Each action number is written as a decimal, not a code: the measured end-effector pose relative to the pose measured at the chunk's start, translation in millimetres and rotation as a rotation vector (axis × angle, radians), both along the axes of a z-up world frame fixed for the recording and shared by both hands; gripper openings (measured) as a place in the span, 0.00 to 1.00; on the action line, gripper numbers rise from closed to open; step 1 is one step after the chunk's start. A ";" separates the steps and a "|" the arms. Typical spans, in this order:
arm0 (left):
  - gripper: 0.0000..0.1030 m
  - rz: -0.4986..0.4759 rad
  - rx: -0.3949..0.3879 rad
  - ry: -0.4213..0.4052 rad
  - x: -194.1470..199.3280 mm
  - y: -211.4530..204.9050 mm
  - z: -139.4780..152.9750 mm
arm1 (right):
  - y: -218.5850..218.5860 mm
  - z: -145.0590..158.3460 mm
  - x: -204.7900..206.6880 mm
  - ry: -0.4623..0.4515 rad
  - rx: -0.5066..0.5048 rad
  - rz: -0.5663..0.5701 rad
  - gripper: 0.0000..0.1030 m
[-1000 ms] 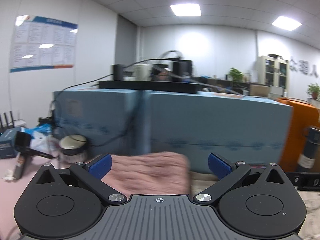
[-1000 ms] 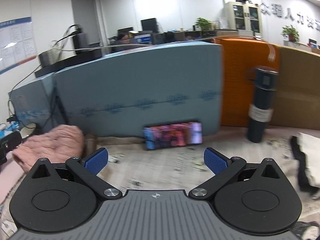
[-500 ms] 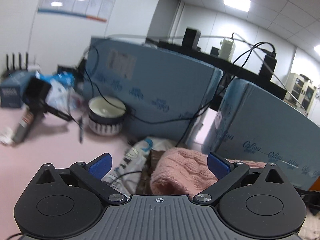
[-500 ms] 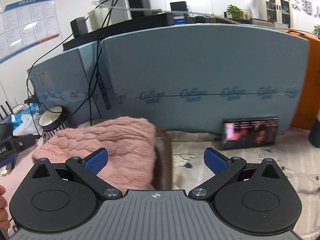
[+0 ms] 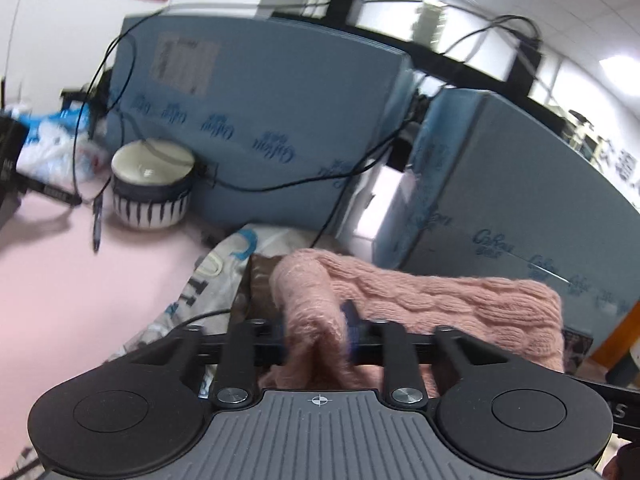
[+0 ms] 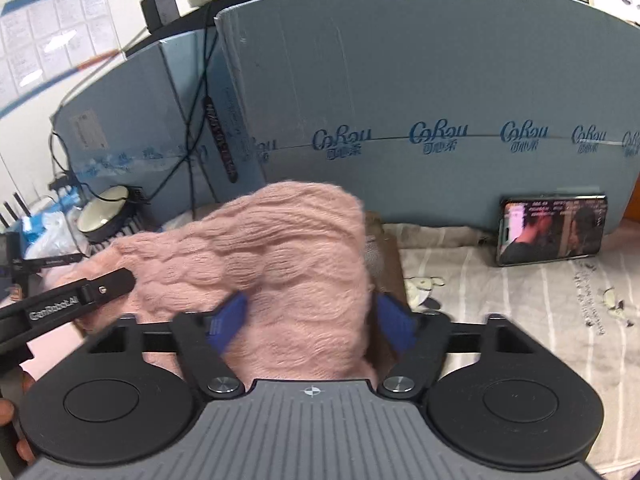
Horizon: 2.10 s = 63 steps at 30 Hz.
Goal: Fold clothes
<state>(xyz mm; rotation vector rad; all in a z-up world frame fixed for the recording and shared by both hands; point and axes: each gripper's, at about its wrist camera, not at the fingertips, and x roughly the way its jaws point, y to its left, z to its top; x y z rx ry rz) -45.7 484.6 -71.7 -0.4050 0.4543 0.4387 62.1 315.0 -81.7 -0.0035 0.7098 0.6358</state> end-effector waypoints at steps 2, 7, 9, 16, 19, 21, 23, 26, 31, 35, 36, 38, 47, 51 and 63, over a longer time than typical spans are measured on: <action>0.13 -0.001 0.026 -0.016 -3.2 -7.0 5.4 | 0.0 0.8 -4.8 -0.013 -0.001 0.007 0.40; 0.12 0.016 0.075 -0.077 -16.5 -22.8 27.2 | -20.3 15.2 -4.3 0.062 0.132 0.045 0.26; 0.12 0.023 0.098 -0.115 -24.8 -31.6 39.6 | -30.8 23.3 -5.6 0.095 0.201 0.062 0.25; 0.12 0.028 0.158 -0.234 -51.3 -84.2 78.1 | -98.2 45.8 -8.9 0.256 0.421 0.077 0.24; 0.12 0.011 0.174 -0.277 -57.2 -118.3 89.3 | -138.1 54.4 -10.5 0.288 0.467 0.075 0.24; 0.12 -0.006 0.182 -0.289 -57.5 -144.2 94.1 | -167.2 58.6 -12.4 0.293 0.485 0.068 0.24; 0.12 -0.026 0.189 -0.294 -56.1 -170.9 97.5 | -199.4 57.1 -11.5 0.294 0.481 0.052 0.24; 0.12 -0.059 0.191 -0.286 -49.5 -211.9 97.7 | -247.6 54.9 -10.1 0.295 0.475 0.027 0.24; 0.12 -0.113 0.139 -0.241 -29.0 -272.9 76.3 | -324.9 47.8 -6.5 0.296 0.438 -0.011 0.24; 0.12 -0.138 0.037 -0.151 -7.1 -305.2 41.1 | -368.5 28.1 6.2 0.287 0.304 -0.052 0.24; 0.12 -0.146 0.026 -0.126 -1.6 -310.6 32.3 | -377.8 20.9 9.4 0.291 0.275 -0.067 0.24; 0.12 -0.158 0.016 -0.075 8.5 -319.5 14.5 | -392.4 6.4 16.2 0.300 0.230 -0.097 0.24; 0.28 -0.136 -0.068 0.043 11.6 -323.3 -23.9 | -401.7 -3.3 17.8 0.157 0.020 -0.109 0.49; 0.69 -0.054 -0.105 0.015 -2.2 -305.7 -19.9 | -386.1 5.7 6.4 0.073 -0.013 0.010 0.67; 0.72 0.164 -0.197 -0.003 -38.3 -241.5 -21.5 | -267.6 -1.2 -38.5 0.056 -0.078 0.336 0.78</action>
